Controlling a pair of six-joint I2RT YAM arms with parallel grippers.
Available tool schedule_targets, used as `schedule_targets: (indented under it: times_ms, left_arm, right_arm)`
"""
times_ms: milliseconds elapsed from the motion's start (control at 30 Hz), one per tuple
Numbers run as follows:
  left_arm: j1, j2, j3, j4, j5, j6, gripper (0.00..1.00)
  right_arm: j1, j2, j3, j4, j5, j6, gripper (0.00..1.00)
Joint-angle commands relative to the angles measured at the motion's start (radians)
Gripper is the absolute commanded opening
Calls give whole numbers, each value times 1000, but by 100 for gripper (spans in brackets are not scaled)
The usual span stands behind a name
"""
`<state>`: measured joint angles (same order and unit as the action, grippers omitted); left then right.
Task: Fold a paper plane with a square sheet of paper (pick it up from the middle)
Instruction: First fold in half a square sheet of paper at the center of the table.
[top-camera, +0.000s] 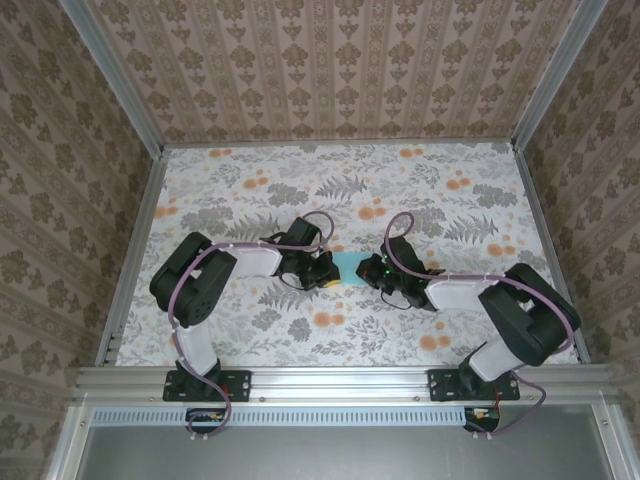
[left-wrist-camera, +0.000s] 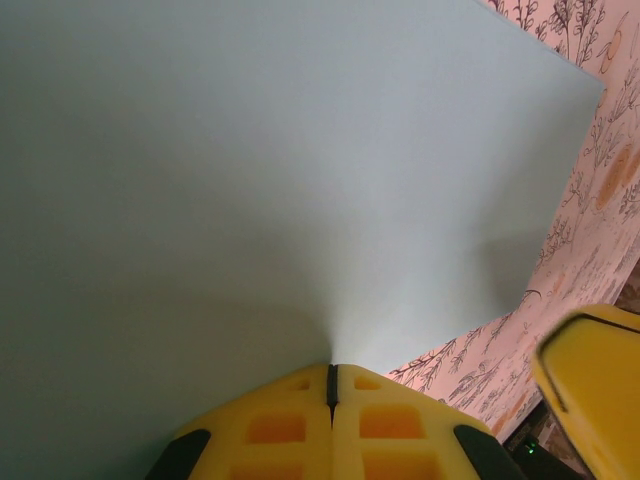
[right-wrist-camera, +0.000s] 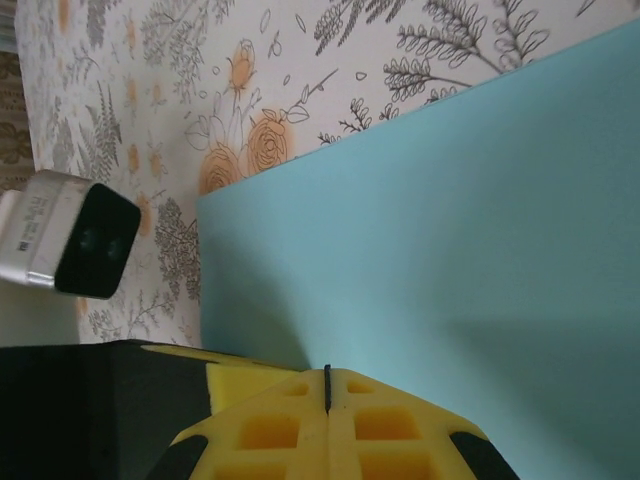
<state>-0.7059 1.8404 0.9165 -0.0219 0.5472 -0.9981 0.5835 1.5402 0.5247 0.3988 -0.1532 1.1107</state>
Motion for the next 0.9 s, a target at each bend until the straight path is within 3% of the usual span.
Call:
schedule_targets:
  times_ms: [0, 433, 700, 867]
  left_arm:
    - [13, 34, -20, -84, -56, 24, 0]
    - [23, 33, -34, -91, -66, 12, 0]
    - [34, 31, -49, -87, -63, 9, 0]
    - [34, 37, -42, -80, -54, 14, 0]
  right_arm:
    - [4, 44, 11, 73, -17, 30, 0]
    - [-24, 63, -144, 28, 40, 10, 0]
    - [-151, -59, -210, -146, 62, -93, 0]
    - [-155, -142, -156, -195, 42, -118, 0]
